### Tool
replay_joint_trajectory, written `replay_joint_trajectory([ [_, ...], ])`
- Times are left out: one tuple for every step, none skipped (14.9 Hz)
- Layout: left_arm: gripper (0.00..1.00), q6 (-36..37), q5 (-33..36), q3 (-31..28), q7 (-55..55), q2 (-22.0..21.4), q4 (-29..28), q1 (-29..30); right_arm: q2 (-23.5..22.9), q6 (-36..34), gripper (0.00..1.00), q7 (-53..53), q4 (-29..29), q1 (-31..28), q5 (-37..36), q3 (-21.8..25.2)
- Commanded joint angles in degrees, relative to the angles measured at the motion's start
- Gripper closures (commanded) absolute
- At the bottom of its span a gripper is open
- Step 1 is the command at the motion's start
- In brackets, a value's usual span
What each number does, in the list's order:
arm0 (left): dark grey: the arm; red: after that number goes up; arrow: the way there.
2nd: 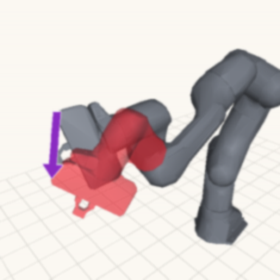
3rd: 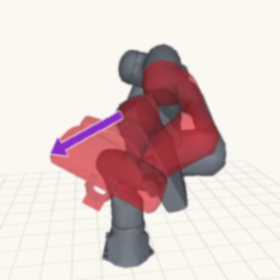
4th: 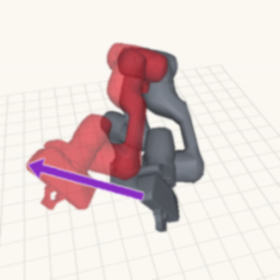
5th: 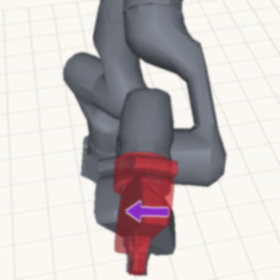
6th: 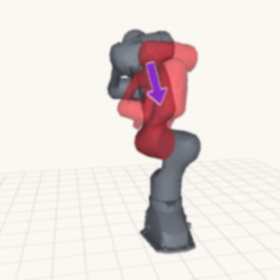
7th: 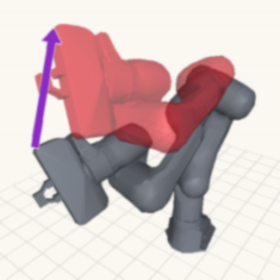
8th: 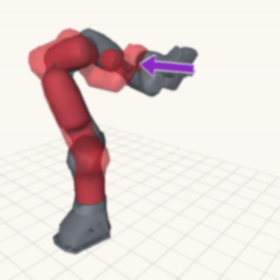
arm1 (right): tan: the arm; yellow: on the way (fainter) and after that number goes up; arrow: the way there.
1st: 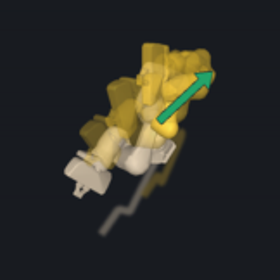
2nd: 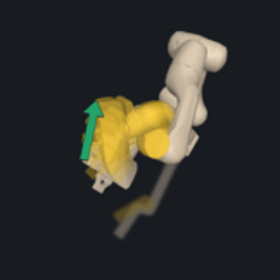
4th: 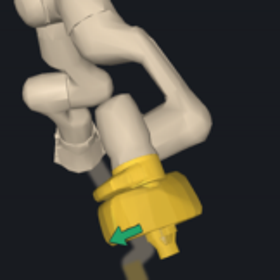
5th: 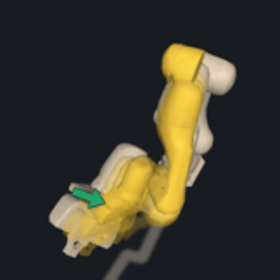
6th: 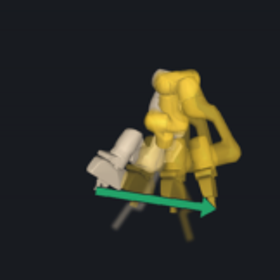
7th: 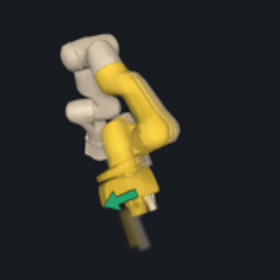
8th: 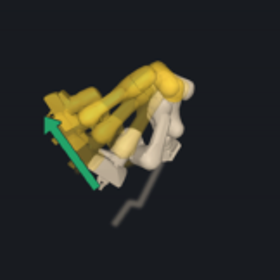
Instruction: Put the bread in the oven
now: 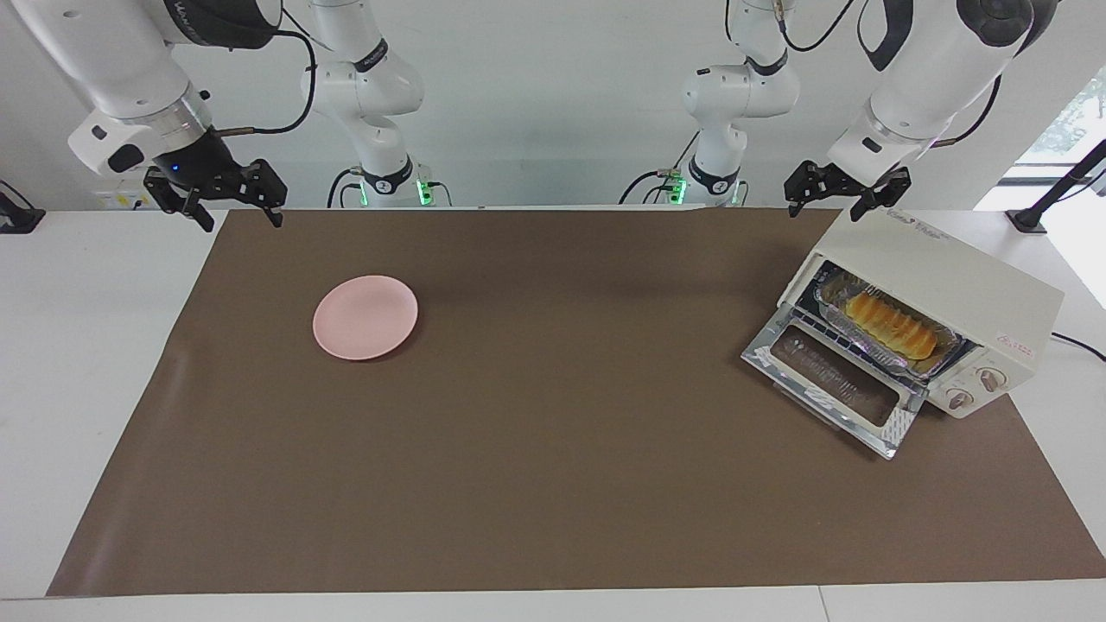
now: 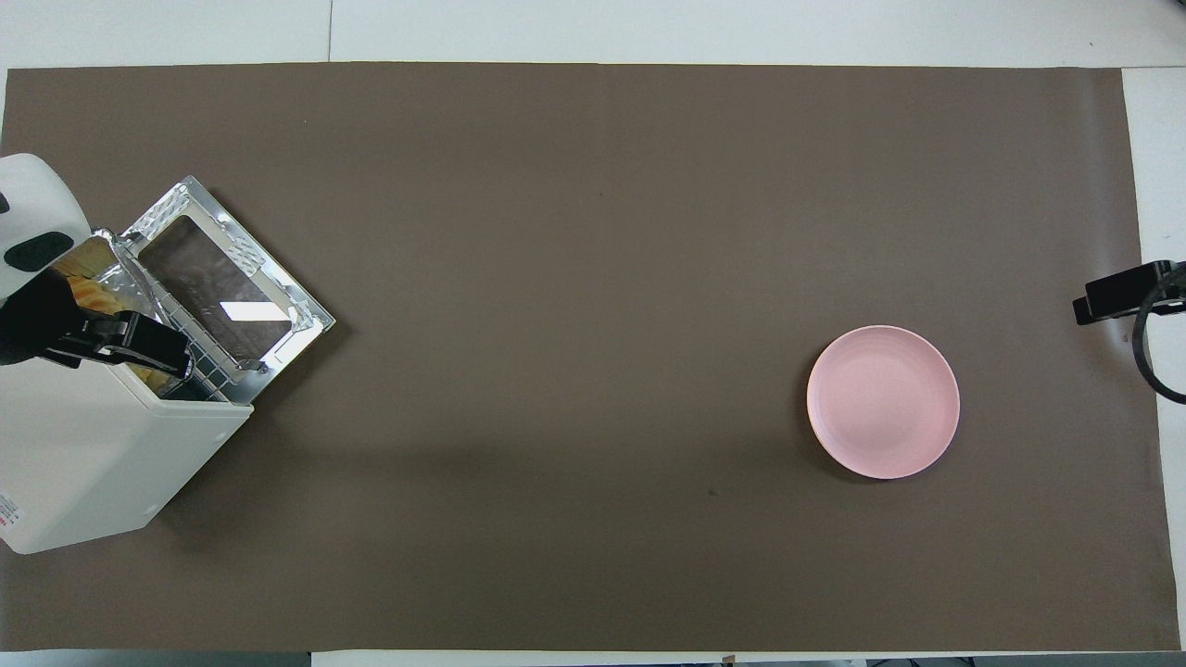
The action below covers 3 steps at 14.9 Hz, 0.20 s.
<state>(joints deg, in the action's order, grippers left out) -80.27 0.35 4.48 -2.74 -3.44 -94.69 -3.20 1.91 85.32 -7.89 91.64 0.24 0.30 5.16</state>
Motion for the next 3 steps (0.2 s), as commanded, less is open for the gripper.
replay_joint_trajectory([
  [0.00, -0.8, -0.9, 0.5, -0.6, -1.3, -1.1, 1.0, 1.3, -0.2, 0.00, 0.5, 1.3, -0.7, -0.5, -0.6],
  [0.00, -0.9, -0.9, 0.5, -0.6, -1.3, -1.1, 1.0, 1.3, -0.2, 0.00, 0.5, 1.3, -0.7, -0.6, -0.7],
  [0.00, -1.0, -0.9, 0.5, -0.4, -1.3, -1.1, 1.1, 1.3, -0.2, 0.00, 0.5, 1.3, -0.7, -0.6, -0.7],
])
